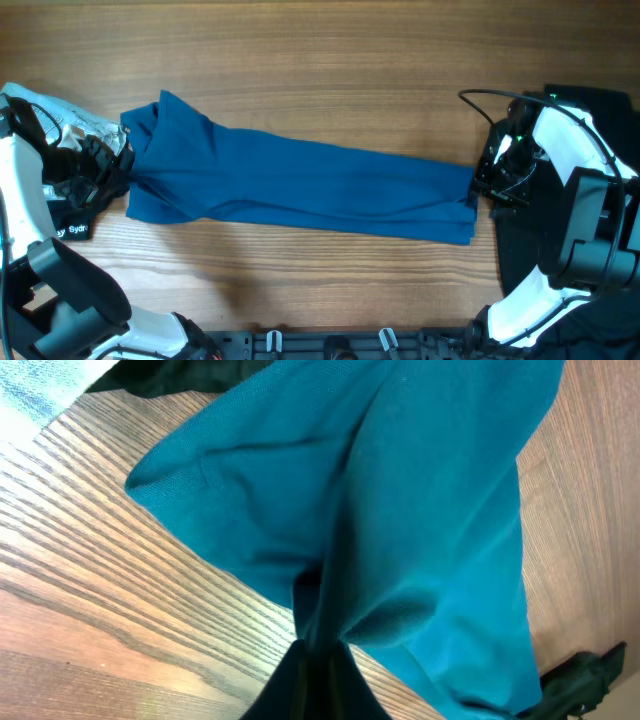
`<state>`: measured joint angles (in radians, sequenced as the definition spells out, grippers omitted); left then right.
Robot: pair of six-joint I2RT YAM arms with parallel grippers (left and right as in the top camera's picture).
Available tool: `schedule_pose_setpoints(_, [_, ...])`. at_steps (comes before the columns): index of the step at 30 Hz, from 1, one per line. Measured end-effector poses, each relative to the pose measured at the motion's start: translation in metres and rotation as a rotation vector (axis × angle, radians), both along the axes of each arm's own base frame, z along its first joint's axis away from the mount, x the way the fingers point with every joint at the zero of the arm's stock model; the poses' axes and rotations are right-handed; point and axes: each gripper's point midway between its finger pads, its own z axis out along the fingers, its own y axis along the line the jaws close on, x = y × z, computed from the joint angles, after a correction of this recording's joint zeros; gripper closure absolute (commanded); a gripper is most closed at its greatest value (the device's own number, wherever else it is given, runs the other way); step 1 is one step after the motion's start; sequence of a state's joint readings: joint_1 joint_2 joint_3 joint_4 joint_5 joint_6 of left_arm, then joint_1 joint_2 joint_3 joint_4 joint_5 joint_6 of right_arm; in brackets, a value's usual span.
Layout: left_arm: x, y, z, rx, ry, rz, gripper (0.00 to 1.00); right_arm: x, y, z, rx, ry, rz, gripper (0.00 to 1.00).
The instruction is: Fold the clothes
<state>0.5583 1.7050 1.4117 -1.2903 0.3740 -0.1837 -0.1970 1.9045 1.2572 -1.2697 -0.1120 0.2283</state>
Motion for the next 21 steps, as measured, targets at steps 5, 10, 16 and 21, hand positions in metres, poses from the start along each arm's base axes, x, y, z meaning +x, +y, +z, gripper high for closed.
schedule_pose_setpoints(5, [0.000,0.001,0.000,0.003,0.001,0.000,0.87,0.030,0.019,-0.003,0.130,-0.148,0.021,0.29])
schedule_pose_setpoints(10, [0.001,0.001,0.000,0.006,-0.005,0.000,0.86,0.033,0.029,0.000,0.189,-0.163,0.022,0.71])
schedule_pose_setpoints(16, [0.001,0.002,0.000,0.008,-0.006,0.000,0.86,-0.004,0.019,0.004,0.048,0.019,0.034,0.96])
schedule_pose_setpoints(21, [0.002,0.002,0.000,0.010,-0.010,0.000,0.86,-0.013,-0.003,0.004,-0.050,0.065,0.001,0.89])
